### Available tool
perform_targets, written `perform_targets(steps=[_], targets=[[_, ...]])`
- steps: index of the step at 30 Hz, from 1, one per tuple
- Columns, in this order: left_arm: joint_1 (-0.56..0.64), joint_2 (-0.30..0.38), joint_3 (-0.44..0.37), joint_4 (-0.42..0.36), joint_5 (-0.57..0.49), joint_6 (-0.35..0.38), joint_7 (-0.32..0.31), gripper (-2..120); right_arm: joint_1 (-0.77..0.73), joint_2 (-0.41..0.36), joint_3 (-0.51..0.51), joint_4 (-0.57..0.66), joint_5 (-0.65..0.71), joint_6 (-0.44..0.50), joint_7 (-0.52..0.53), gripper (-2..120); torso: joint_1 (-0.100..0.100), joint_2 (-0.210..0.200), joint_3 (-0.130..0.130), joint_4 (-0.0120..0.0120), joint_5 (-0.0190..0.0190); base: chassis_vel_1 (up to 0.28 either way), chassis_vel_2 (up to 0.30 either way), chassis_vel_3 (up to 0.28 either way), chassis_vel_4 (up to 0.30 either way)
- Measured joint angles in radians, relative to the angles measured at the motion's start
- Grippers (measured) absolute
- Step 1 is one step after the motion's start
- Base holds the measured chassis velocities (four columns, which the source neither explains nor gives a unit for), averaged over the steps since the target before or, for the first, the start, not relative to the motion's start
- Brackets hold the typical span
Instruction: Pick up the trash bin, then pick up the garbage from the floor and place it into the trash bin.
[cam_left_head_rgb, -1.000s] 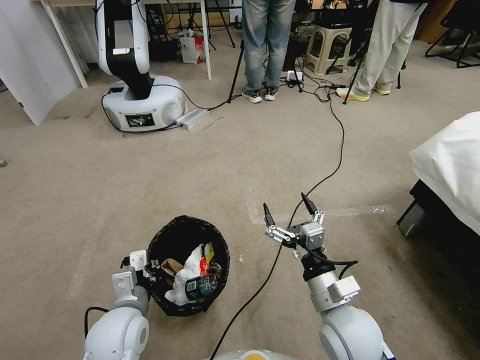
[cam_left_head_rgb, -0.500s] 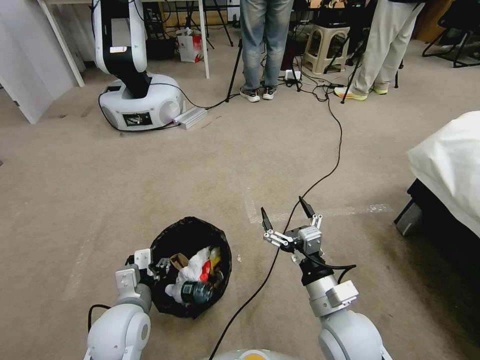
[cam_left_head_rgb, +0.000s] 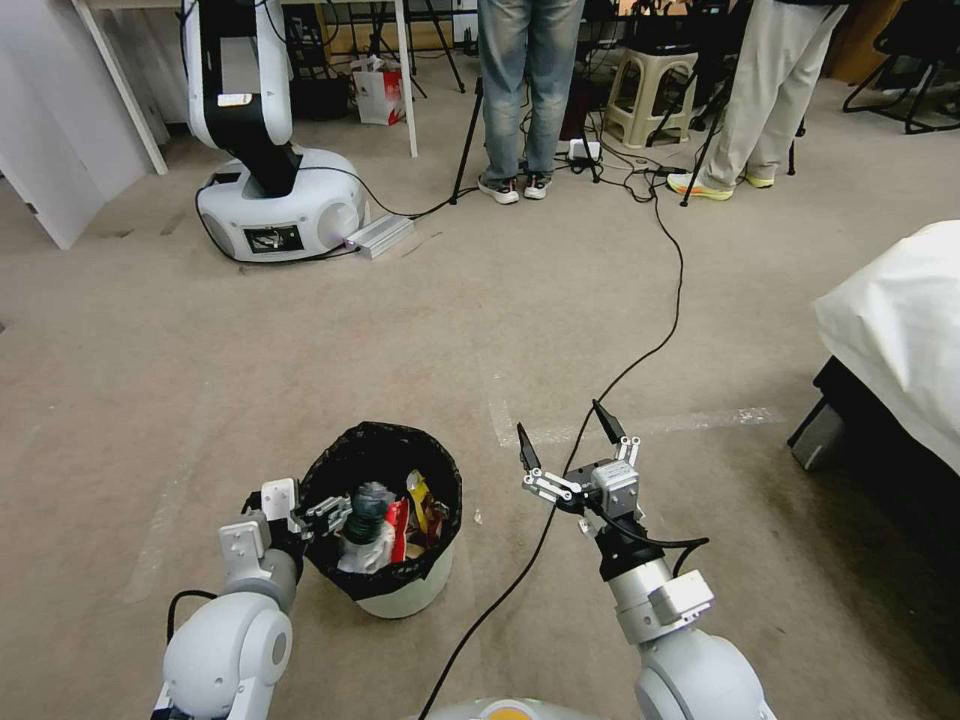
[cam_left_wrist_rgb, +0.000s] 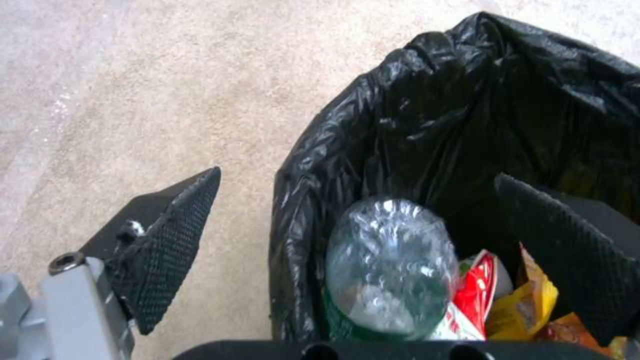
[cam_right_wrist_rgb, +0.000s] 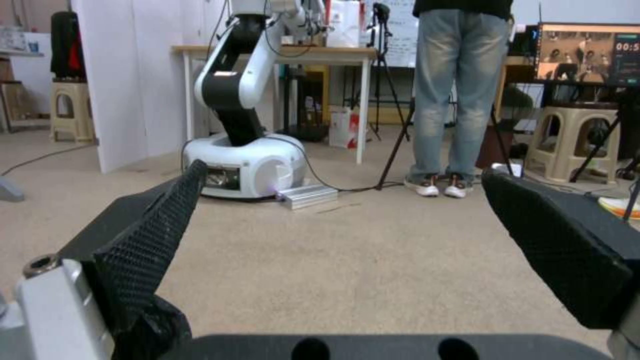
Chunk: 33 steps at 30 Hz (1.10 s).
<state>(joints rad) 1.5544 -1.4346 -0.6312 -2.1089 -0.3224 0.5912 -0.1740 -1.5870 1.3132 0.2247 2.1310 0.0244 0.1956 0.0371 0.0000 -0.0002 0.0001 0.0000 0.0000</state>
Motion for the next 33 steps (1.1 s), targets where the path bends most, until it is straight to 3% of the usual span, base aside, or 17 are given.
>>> perform_targets(steps=[8,14,16,17,19,20,21,24,30,33], targets=[[-0.010,-0.001,-0.005,-0.004,0.006,-0.001,-0.002,100,-0.006,0.001,-0.002,-0.001,-0.009,0.009,-0.005,100,0.000,0.000,0.000,0.0000,-0.0001,0.000,0.000,0.000,0.000],[0.045,-0.004,-0.005,-0.049,0.082,-0.071,-0.005,100,-0.009,0.011,-0.002,-0.002,-0.011,0.010,0.004,100,0.000,0.000,0.000,0.0000,0.0000,0.000,0.000,0.000,0.000],[0.099,-0.011,0.004,-0.086,0.143,-0.142,0.001,100,-0.011,0.019,-0.001,-0.002,-0.010,0.010,0.017,100,0.000,0.000,0.000,0.0002,0.0000,0.000,0.000,0.000,0.000],[0.145,-0.018,0.012,-0.103,0.207,-0.233,0.011,100,-0.016,0.027,0.001,-0.002,-0.010,0.012,0.031,100,0.000,0.000,0.000,0.0002,0.0002,0.000,0.000,0.000,0.000],[0.163,-0.021,0.015,-0.106,0.231,-0.272,0.018,100,-0.019,0.030,0.002,-0.003,-0.010,0.013,0.037,100,0.000,0.000,0.000,0.0001,0.0002,0.000,0.000,0.000,0.000],[0.207,-0.029,0.026,-0.107,0.289,-0.367,0.032,100,-0.025,0.036,0.003,-0.006,-0.011,0.016,0.051,100,0.000,0.000,0.000,0.0002,0.0001,0.000,0.000,0.000,0.000],[0.207,-0.029,0.026,-0.107,0.289,-0.367,0.032,100,-0.025,0.036,0.003,-0.006,-0.011,0.016,0.051,100,0.000,0.000,0.000,0.0002,0.0001,0.000,0.000,0.000,0.000],[0.282,-0.037,0.053,-0.105,0.338,-0.512,0.047,100,-0.039,0.052,0.006,-0.018,-0.027,0.020,0.078,100,0.000,0.000,0.000,0.0001,0.0001,0.000,0.000,0.000,0.000],[0.309,-0.045,0.067,-0.077,0.386,-0.633,0.048,100,-0.043,0.076,0.004,-0.043,-0.068,0.035,0.089,100,0.000,0.000,0.000,0.0000,0.0001,0.000,0.000,0.000,0.000],[0.310,-0.046,0.068,-0.066,0.395,-0.648,0.047,100,-0.042,0.084,0.003,-0.046,-0.077,0.035,0.089,100,0.000,0.000,0.000,0.0000,0.0000,0.000,0.000,0.000,0.000]])
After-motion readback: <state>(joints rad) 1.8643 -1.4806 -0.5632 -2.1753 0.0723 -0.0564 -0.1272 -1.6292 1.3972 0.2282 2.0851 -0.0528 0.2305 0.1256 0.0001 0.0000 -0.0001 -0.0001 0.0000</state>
